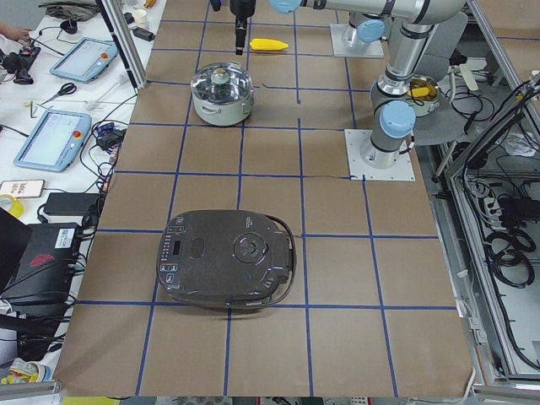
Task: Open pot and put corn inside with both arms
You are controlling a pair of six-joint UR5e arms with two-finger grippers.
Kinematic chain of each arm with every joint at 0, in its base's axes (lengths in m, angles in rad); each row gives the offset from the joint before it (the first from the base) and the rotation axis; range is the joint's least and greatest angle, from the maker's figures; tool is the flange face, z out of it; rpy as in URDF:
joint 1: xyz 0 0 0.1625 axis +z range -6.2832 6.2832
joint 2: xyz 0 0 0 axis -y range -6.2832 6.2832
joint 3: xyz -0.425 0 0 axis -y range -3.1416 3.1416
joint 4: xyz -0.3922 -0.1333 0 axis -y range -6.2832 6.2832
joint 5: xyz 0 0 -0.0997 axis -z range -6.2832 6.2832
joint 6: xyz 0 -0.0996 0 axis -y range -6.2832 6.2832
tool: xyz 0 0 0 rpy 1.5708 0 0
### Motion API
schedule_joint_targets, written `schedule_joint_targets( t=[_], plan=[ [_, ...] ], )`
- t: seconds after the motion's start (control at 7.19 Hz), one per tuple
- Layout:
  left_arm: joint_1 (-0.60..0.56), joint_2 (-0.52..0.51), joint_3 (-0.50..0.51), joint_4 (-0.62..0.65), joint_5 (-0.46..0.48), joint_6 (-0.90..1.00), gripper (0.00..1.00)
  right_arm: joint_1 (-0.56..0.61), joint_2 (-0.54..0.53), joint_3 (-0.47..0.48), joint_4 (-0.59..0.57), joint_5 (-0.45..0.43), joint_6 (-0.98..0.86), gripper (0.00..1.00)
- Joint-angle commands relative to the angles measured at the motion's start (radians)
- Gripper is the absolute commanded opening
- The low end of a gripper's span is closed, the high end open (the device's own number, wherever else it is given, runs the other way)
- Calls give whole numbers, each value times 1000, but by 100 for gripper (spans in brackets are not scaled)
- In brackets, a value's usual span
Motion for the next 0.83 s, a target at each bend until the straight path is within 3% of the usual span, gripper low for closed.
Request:
schedule_joint_targets(
  t=[0.0,0.28,0.7],
  plan=[
    [-47,-82,13,91,-5,-70,100,0,0,0,1,1,0,100],
    [-125,-205,10,194,-5,-209,100,1,0,3,3,3,0,100],
    [-133,-311,2,246,3,-216,100,-1,0,3,7,0,0,100]
  ],
)
